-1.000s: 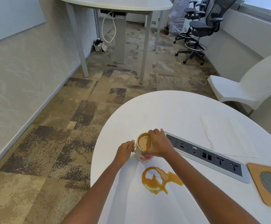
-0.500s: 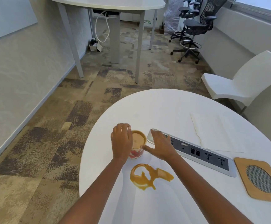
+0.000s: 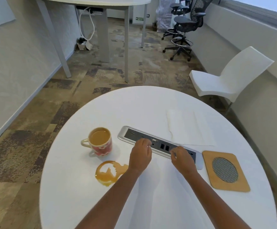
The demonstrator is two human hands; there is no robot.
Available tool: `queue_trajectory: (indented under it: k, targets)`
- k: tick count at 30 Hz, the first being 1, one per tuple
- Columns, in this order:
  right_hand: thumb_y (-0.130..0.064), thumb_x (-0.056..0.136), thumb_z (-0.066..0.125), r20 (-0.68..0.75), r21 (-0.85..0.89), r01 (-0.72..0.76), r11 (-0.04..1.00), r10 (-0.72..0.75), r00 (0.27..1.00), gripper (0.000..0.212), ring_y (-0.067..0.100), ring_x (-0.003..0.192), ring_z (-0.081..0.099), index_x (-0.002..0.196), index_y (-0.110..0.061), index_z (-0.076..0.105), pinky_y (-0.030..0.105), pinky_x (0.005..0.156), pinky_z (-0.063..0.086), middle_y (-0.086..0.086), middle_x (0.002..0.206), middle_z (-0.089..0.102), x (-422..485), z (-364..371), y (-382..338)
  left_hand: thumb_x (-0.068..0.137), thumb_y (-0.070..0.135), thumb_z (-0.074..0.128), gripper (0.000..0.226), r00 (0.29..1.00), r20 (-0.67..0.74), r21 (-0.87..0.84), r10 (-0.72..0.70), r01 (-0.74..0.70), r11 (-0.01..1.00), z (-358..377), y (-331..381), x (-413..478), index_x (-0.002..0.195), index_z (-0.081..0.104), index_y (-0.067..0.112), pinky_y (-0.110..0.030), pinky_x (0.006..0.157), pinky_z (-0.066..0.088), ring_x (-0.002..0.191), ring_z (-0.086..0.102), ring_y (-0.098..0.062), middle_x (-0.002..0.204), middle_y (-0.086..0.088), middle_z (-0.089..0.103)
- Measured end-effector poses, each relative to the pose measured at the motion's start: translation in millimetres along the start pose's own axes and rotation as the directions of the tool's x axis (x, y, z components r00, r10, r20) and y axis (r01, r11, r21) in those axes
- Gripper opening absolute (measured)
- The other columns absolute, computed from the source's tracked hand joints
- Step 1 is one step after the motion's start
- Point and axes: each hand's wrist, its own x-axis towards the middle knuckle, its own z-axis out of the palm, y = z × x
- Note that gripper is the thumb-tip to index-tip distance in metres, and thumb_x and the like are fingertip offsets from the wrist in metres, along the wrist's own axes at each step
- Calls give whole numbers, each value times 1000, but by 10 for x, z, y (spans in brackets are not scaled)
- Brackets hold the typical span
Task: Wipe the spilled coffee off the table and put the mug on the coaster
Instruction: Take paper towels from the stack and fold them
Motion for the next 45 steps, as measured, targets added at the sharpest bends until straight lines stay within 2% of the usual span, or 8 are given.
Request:
queue_trajectory:
  k: [5,13,16,21,28,32,38,45]
  targets:
    - [-4,92,42,-27,15,-69,998,69,997,27,28,102,59,99,2,67,37,86,49,15,108,65,-21,-178,582,93,7,43,27,976,111,-14,-188,191,982,433,170,-29,118,54,6,-31,97,42,119,50,-23,124,-9,57]
    - [1,86,43,-124,107,-161,981,174,977,21,38,86,59,72,7,58,36,69,43,22,80,61,202,-429,1338,94,8,40,31,989,137,107,-50,35,994,988,479,115,123,50,3,-26,99,37,118,48,-21,123,-11,55]
    - [-1,90,43,-184,137,-181,974,205,961,26,38,98,59,99,10,65,44,86,48,25,101,66,358,-512,1546,96,10,36,35,984,178,162,-10,-20,987,1150,511,199,129,47,4,-23,106,31,126,43,-19,131,-9,50]
    - [-7,94,43,-199,169,-223,960,255,946,27,37,103,58,107,6,63,45,89,48,24,106,64,649,-601,1770,100,17,31,41,973,231,285,-16,-51,957,1362,557,381,138,37,6,-26,115,16,143,21,-18,148,-8,37]
    - [-27,94,51,-86,141,-324,935,338,937,42,38,116,51,120,7,53,43,97,43,25,123,54,963,-587,1811,99,21,28,39,950,283,433,-132,-4,901,1540,603,579,132,42,5,-32,112,26,144,18,-18,148,-6,35]
    - [-19,92,55,-72,133,-354,926,365,928,37,37,115,50,119,5,52,43,94,44,23,123,53,1043,-555,1791,98,20,29,37,948,285,428,-139,4,904,1562,586,601,127,46,6,-32,109,30,142,22,-16,143,-6,41]
    - [-4,89,51,-115,295,-294,909,339,934,29,38,108,54,117,3,50,44,90,45,24,117,56,1080,-526,1748,97,18,32,34,957,272,384,-104,-9,923,1554,544,600,125,48,6,-29,109,29,136,30,-14,140,-4,44]
    - [-9,94,45,-212,230,-195,954,244,946,21,36,98,59,112,0,51,39,78,47,22,108,63,1069,-525,1709,98,18,32,34,952,284,397,-112,-11,918,1549,549,603,127,46,7,-30,110,29,139,26,-15,142,-5,42]
